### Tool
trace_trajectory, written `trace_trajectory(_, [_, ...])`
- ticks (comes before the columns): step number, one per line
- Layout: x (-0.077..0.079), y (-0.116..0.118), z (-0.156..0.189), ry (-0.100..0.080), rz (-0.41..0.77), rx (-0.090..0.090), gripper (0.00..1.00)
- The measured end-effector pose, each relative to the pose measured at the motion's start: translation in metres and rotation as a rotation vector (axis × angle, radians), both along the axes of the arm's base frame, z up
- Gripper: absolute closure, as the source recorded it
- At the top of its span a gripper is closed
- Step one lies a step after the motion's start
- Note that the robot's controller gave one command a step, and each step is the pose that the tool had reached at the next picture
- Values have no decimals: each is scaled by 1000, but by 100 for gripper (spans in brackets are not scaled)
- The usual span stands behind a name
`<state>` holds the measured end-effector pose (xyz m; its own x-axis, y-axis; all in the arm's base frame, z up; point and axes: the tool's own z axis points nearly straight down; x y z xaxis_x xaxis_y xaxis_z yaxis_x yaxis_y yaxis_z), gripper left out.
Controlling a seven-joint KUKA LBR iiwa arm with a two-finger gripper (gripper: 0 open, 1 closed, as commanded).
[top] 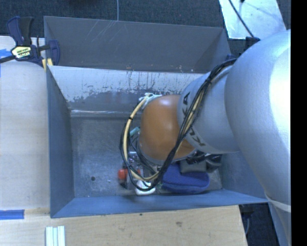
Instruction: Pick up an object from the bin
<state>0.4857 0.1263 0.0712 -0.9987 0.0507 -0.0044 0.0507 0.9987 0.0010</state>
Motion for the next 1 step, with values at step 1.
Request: trace_trajectory(1, [23,5,136,-7,-6,2,100])
